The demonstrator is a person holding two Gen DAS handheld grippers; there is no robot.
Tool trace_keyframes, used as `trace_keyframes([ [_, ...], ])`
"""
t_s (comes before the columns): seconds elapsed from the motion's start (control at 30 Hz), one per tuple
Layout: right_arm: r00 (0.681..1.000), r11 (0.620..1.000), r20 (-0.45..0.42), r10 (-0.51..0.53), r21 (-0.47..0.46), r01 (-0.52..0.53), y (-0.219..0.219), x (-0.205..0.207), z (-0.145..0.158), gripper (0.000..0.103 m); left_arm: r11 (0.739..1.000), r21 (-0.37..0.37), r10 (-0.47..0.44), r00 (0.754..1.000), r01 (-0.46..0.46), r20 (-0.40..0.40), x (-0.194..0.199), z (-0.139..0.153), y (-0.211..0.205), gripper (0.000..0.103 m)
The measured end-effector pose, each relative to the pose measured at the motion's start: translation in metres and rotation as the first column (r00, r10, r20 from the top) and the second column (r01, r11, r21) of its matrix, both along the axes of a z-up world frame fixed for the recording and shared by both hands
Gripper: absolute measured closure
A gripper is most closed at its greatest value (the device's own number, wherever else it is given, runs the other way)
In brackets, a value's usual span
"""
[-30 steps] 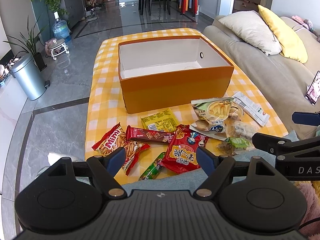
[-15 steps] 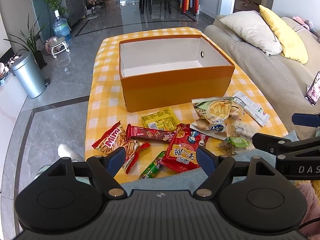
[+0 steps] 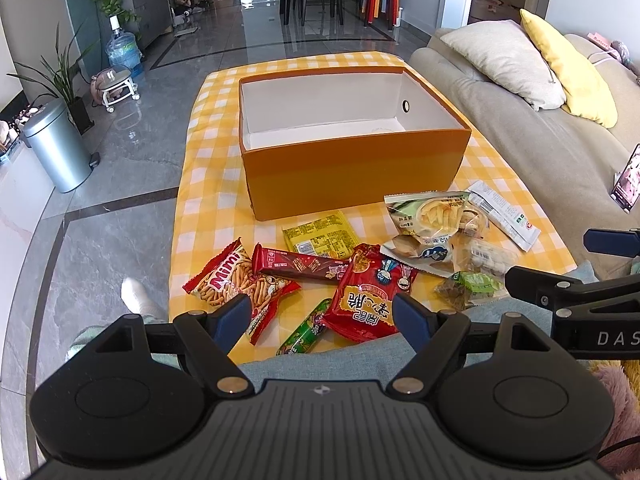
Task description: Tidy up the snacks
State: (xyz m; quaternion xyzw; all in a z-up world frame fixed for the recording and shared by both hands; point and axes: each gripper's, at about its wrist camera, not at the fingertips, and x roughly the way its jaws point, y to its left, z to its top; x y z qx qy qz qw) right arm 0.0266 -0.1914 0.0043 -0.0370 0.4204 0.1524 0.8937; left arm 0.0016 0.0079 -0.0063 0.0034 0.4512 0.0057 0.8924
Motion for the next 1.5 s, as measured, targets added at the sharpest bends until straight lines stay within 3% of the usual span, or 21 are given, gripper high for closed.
trace_keyframes([
  [0.63, 1.000, 1.000, -0.020, 0.010, 0.006, -0.010, 0.000, 0.004, -0.005, 0.004, 1.000, -0.025, 0.001, 1.000, -0.002, -0.031, 0.005, -0.007, 0.003, 0.010],
  [0.8, 0.999, 1.000, -0.029, 0.017, 0.010, -0.017, -0.001, 0.010, -0.010, 0.005, 0.995, -0.094, -0.038, 0.999, 0.034, -0.037, 0.012, -0.009, 0.008, 0.026],
  [0.9, 0.999, 1.000, -0.029, 0.030, 0.005, -0.030, 0.000, 0.017, -0.014, 0.020, 0.987, -0.154, -0.053, 0.997, 0.044, -0.052, 0.021, -0.011, 0.013, 0.031],
  [1.0, 0.998, 0.999, -0.041, 0.045, 0.013, -0.044, 0.001, 0.027, -0.020, 0.023, 0.978, -0.198, -0.084, 0.995, 0.070, -0.061, 0.035, -0.018, 0.016, 0.036],
  [1.13, 0.996, 0.998, -0.056, 0.066, 0.013, -0.066, 0.006, 0.044, -0.031, 0.036, 0.957, -0.253, -0.175, 0.978, 0.142, -0.113, 0.059, -0.039, 0.014, 0.040],
  [1.23, 0.993, 0.997, -0.096, 0.075, 0.030, -0.072, 0.009, 0.060, -0.042, 0.044, 0.956, -0.214, -0.236, 0.961, 0.203, -0.142, 0.073, -0.056, 0.003, 0.040],
  [1.37, 0.984, 0.997, -0.171, 0.058, 0.067, -0.047, 0.013, 0.084, -0.059, 0.044, 0.954, -0.145, -0.284, 0.943, 0.261, -0.173, 0.082, -0.076, -0.016, 0.026],
  [1.5, 0.981, 0.997, -0.185, 0.050, 0.062, -0.040, 0.019, 0.101, -0.071, 0.033, 0.954, -0.068, -0.299, 0.933, 0.291, -0.201, 0.088, -0.091, -0.032, 0.020],
])
